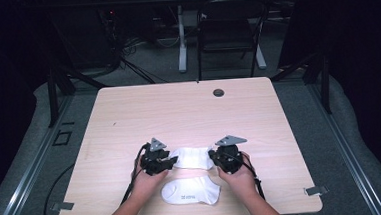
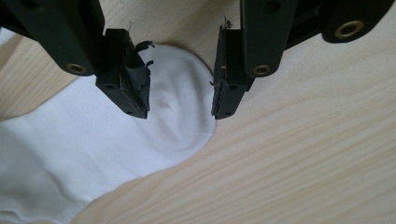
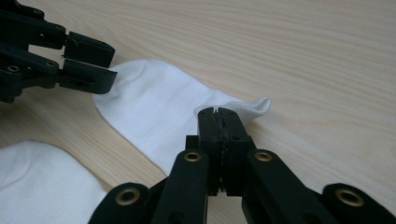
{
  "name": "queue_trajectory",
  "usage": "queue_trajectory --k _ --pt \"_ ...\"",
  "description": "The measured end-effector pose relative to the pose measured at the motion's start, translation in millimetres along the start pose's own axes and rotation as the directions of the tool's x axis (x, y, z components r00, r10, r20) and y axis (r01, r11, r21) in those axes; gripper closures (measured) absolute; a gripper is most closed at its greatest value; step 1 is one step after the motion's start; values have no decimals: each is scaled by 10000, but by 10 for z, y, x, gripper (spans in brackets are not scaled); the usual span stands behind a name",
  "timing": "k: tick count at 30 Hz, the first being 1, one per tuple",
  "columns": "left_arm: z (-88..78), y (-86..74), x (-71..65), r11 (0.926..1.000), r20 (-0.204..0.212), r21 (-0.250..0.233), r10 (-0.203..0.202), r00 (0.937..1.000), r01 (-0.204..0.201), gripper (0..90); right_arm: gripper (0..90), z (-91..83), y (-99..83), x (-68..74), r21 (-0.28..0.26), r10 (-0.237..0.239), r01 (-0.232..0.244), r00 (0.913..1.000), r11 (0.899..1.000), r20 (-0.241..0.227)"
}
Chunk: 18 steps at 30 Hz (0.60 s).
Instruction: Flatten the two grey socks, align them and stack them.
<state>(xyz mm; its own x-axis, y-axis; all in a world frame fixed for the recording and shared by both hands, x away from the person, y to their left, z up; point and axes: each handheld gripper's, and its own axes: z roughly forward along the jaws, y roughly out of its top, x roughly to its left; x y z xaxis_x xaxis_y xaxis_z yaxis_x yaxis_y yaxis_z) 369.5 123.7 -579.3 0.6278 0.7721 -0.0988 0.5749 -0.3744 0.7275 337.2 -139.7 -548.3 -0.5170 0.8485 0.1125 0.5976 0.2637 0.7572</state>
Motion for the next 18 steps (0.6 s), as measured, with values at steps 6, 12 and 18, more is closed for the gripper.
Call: queue_trajectory --k 6,12,18 --pt "29 -1 -20 9995 -164 45 301 9994 -300 652 894 3 -75 -95 198 255 -260 9994 9995 250" --pt "34 -2 -39 9995 -76 35 315 9995 -315 766 889 15 -135 -130 337 285 -296 9990 9990 336" --pt "47 7 -61 9991 25 64 407 9992 -407 856 888 30 -168 -161 368 331 -346 9987 9987 394"
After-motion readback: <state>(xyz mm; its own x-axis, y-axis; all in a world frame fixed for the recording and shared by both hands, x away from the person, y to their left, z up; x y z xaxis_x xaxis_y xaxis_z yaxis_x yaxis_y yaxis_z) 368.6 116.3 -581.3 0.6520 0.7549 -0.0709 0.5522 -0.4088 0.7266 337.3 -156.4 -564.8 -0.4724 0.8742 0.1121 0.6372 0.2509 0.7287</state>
